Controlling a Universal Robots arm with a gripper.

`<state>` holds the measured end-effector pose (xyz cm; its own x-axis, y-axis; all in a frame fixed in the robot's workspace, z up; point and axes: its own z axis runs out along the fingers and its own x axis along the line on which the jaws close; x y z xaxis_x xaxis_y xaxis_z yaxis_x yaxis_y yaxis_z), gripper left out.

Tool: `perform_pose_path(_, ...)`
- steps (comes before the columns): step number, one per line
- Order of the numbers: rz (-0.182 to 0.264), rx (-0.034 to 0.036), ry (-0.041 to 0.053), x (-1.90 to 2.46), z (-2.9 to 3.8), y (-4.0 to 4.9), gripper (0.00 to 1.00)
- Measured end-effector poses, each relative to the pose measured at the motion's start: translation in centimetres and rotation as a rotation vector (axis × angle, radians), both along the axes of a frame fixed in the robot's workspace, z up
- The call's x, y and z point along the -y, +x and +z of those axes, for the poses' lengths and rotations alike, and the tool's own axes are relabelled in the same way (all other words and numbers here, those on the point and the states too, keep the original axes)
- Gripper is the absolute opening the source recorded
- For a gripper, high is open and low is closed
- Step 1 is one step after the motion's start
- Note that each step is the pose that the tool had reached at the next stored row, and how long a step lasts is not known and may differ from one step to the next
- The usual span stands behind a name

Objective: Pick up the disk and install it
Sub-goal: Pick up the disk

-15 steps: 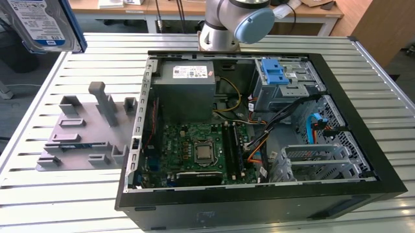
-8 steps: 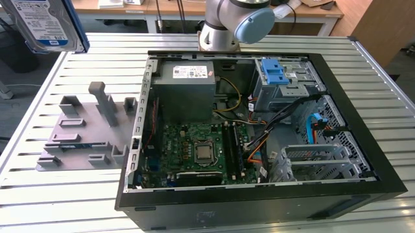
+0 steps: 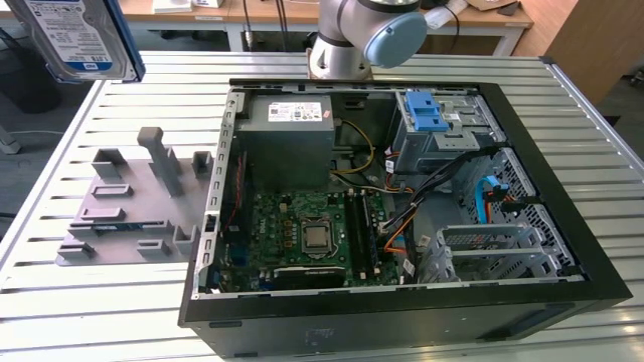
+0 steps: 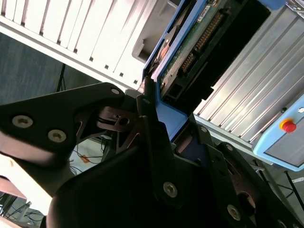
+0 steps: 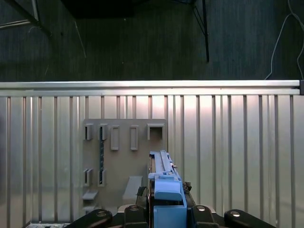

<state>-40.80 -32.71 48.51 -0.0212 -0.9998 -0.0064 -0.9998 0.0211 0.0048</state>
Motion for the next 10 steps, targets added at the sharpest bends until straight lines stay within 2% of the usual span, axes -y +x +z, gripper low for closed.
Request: perform_pose_path(10, 0.0, 0.0, 0.0, 0.0, 0.0, 0.83, 0.36)
